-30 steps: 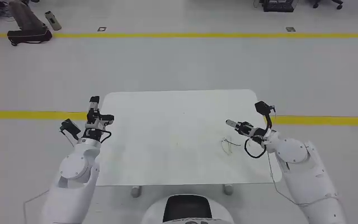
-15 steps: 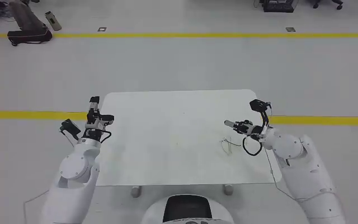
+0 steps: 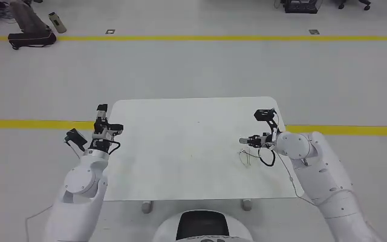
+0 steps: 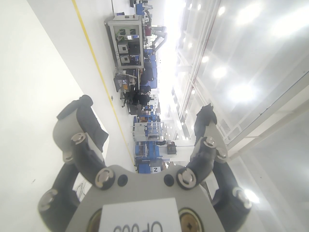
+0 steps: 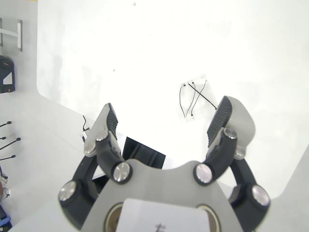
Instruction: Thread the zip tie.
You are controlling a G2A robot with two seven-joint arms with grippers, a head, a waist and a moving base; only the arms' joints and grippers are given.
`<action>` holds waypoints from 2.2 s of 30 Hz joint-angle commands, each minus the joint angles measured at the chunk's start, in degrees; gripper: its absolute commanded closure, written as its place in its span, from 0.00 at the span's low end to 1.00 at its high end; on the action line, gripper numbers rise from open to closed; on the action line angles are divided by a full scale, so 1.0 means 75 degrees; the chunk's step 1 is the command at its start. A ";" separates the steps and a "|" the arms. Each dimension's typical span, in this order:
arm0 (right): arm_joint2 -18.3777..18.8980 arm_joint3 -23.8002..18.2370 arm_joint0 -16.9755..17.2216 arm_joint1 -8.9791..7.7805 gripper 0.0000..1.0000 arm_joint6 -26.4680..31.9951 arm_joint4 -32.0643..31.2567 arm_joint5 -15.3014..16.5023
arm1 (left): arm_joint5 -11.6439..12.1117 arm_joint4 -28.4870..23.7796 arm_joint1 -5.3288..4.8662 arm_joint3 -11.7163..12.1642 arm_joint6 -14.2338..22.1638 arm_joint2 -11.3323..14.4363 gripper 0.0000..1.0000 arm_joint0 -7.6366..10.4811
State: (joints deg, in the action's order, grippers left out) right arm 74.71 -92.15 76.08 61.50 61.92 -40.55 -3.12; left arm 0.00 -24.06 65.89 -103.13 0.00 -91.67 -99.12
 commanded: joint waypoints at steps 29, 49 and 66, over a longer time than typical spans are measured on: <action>-0.1721 -0.0412 -0.0828 0.0129 0.00 0.2192 -0.3161 -0.1247 | 0.0000 0.0000 0.0000 0.0000 0.0000 0.0000 0.00 0.0000; -0.2233 0.0641 -0.1232 0.0254 0.00 0.1875 -0.2654 0.0303 | 0.0000 0.0000 0.0000 0.0000 0.0000 0.0000 0.00 0.0000; -0.1961 0.1514 -0.1332 0.0303 0.00 0.1083 -0.1785 0.0463 | 0.0000 0.0000 0.0000 0.0000 0.0000 0.0000 0.00 0.0000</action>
State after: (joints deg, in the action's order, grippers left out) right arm 59.90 -81.56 66.29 63.73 70.14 -54.57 0.20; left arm 0.00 -24.06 65.89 -103.13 0.00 -91.67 -99.12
